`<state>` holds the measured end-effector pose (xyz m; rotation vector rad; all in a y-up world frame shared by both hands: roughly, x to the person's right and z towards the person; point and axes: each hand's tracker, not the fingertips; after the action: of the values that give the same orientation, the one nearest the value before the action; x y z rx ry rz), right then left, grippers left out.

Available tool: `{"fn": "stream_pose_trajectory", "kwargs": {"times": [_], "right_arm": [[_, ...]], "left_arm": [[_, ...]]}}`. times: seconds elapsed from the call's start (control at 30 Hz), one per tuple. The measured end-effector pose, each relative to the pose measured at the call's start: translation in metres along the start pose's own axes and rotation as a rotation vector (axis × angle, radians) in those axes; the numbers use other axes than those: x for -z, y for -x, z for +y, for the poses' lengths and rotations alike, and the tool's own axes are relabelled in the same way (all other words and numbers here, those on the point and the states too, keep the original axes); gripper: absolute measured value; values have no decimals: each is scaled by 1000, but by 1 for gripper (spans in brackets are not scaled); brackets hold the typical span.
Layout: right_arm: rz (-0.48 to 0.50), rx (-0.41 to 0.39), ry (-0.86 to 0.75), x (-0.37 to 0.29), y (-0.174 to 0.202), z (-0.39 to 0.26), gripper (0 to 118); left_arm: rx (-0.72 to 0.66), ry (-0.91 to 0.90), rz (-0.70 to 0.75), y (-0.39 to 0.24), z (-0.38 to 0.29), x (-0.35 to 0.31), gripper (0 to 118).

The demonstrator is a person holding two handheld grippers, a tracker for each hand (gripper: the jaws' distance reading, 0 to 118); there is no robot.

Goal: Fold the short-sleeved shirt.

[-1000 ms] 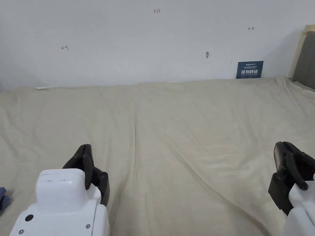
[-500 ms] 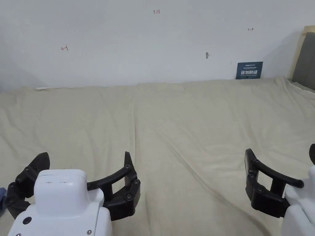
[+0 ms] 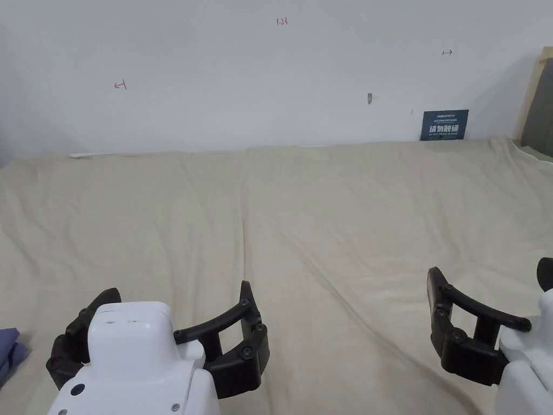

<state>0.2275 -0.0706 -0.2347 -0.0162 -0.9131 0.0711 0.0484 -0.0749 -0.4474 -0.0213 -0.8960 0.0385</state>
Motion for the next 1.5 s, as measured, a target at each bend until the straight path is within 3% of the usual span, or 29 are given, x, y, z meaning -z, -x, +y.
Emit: {"fn": "stream_pose_trajectory", "kwargs": {"times": [0.17,0.43,0.5,0.83,1.5], "right_arm": [[11,-20,6,1,2,1,99],[28,-29,39,6,6,-1,99],[34,-27,49,7,8,-2,99],[57,-34,93,13,14,-7,99],[47,-34,104,16,15,-8,99]], "left_arm": [[83,-19,125,-9,3,6,118],[141,15,170,-19,7,11,118],[149,6,126,-18,5,8,118],[68,159,122,-23,3,17,118],[24,139,125,-25,0,15,118]]}}
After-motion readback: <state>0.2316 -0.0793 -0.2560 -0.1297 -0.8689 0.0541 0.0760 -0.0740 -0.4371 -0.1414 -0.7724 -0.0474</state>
